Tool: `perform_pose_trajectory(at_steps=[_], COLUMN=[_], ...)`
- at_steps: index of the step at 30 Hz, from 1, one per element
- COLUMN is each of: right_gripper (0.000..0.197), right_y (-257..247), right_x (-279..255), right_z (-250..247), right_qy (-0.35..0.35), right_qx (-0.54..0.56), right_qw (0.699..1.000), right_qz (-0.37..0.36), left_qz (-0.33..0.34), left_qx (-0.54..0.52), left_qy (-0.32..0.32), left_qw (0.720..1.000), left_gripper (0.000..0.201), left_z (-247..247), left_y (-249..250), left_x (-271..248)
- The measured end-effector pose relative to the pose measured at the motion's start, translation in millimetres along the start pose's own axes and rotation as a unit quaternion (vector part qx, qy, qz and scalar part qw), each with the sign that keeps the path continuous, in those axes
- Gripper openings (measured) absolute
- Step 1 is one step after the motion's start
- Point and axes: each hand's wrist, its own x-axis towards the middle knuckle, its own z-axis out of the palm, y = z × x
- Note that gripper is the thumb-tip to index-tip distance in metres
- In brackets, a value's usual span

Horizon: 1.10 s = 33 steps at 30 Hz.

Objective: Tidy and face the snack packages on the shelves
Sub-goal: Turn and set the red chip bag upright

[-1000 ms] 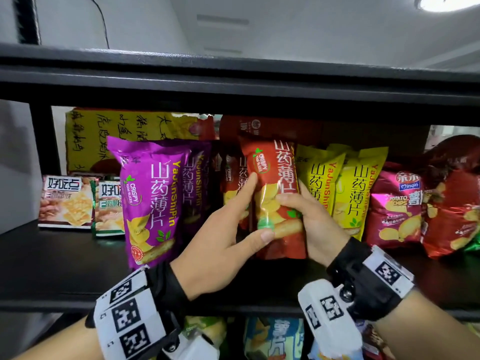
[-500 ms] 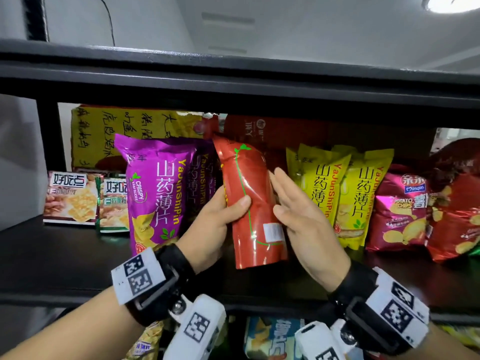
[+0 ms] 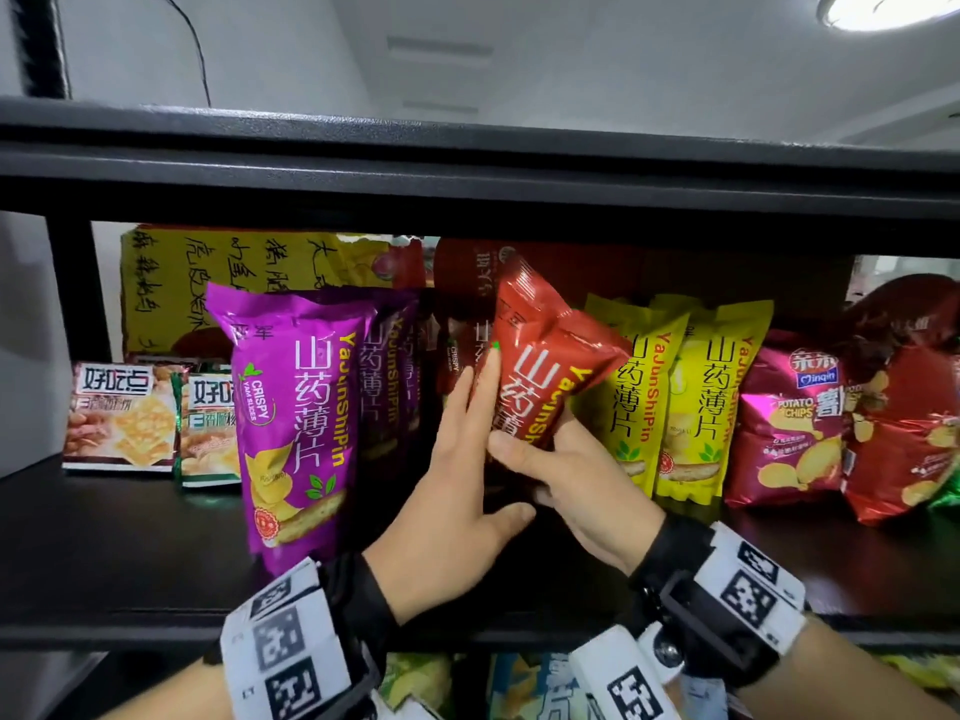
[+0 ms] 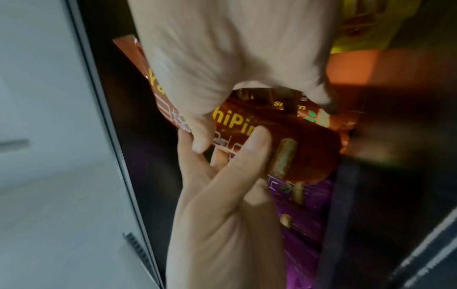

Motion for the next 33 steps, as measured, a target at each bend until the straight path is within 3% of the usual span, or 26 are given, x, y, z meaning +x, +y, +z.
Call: perform_pose_trajectory(at_steps=[2,6,12,14,19,21,22,24,26,28,30,33], right_gripper=[0.054,0.044,0.039,0.039,0.052,0.052,0.051,0.045,0.049,0.066,0.077,0.063], right_y=[0.6,6.1,7.7,9.8,2.6,-4.2,-6.6,-12.1,-15.1,-13.8,-9.7,-2.5], right_x=[1.3,6.1,21.0,23.6,23.4,20.6,19.0,16.0,14.4,15.7,19.5,27.3], right_z=[-3.7,-13.6,-23.0,-24.3,-32.7,-38.2,-43.2,-56.6,-73.7,-91.1,-103.8,-112.4], right_qy=[0.006,0.037,0.003,-0.011,-0.036,0.027,0.092,0.246,0.335,0.352,0.321,0.264], right_qx=[0.053,0.087,-0.031,-0.040,-0.141,-0.199,-0.230,-0.268,-0.285,-0.305,-0.292,-0.301], right_qw=[0.998,0.992,0.998,0.997,0.986,0.979,0.969,0.930,0.893,0.882,0.901,0.916], right_qz=[0.041,0.083,0.060,0.062,0.080,0.039,0.010,-0.054,-0.095,-0.078,-0.017,0.042], left_qz=[-0.003,-0.047,-0.115,-0.131,-0.168,-0.180,-0.192,-0.221,-0.244,-0.265,-0.283,-0.299], left_qx=[0.004,-0.086,-0.032,-0.005,0.073,0.104,0.114,0.125,0.138,0.156,0.179,0.192], left_qy=[0.004,0.041,0.041,0.036,0.023,0.026,0.030,0.034,0.040,0.044,0.043,0.046], left_qw=[1.000,0.994,0.992,0.991,0.983,0.978,0.974,0.967,0.959,0.951,0.941,0.934], left_gripper=[0.115,0.093,0.085,0.091,0.087,0.087,0.087,0.087,0.088,0.101,0.128,0.140], left_z=[-3.6,-7.9,-12.8,-11.8,-12.5,-14.5,-16.0,-19.7,-23.4,-25.6,-25.0,-20.7], left_y=[1.3,2.5,-4.5,-10.6,-23.6,-28.8,-31.6,-38.2,-44.7,-50.0,-54.7,-60.9], left_x=[-1.9,0.7,15.5,22.4,47.0,56.9,61.0,69.1,78.0,87.5,94.5,100.6])
